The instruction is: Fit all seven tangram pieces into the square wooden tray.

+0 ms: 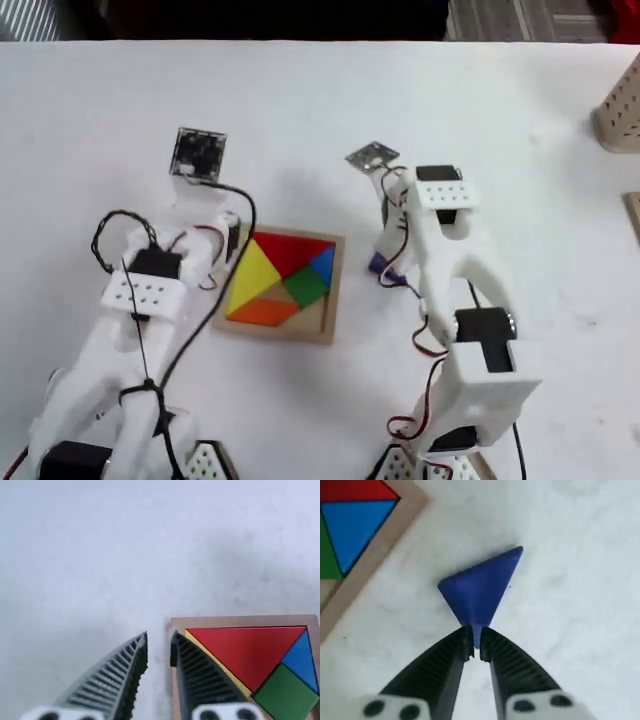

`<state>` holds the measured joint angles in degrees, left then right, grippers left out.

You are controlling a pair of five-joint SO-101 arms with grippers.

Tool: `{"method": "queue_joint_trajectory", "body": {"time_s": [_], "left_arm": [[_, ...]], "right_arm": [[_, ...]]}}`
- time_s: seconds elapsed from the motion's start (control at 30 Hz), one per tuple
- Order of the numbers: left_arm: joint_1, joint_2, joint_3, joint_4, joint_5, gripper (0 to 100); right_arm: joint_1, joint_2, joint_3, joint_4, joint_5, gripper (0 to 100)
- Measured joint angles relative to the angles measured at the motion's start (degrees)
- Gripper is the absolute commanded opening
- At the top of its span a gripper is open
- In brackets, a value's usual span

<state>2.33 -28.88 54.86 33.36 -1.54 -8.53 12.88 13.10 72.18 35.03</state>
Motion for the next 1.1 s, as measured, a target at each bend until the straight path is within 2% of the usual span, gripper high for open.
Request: {"method": "queue_joint_trajectory", "body": {"time_s": [0.07,0.17,0.23,0.3,0.43,0.63,0.8,1.1], "left_arm": [[-0.3,0.0,0.0,-0.4,0.0,8],[-1.7,0.0,0.0,-1.6,0.0,8],[-1.8,0.0,0.0,-1.6,0.0,8],[-1.8,0.0,0.0,-1.6,0.0,8],[-2.1,0.0,0.0,-1.6,0.0,8],[-2.1,0.0,0.0,-1.6,0.0,8],[-2.1,0.0,0.0,-1.6,0.0,8],[-2.1,0.0,0.0,-1.6,0.0,8]], "right_arm": [[-1.1,0.0,0.0,0.2,-1.4,4.6],[-2.7,0.0,0.0,1.0,-5.2,16.2],[-3.8,0.0,0.0,1.0,-10.2,25.3],[-4.7,0.0,0.0,1.0,-14.8,30.4],[-7.1,0.0,0.1,-0.4,-17.5,29.0],[-6.3,2.5,1.8,-6.5,-17.5,28.7],[-6.3,4.9,1.1,-5.7,-16.1,27.6],[-5.7,5.3,0.3,-6.5,-15.9,3.5]]}}
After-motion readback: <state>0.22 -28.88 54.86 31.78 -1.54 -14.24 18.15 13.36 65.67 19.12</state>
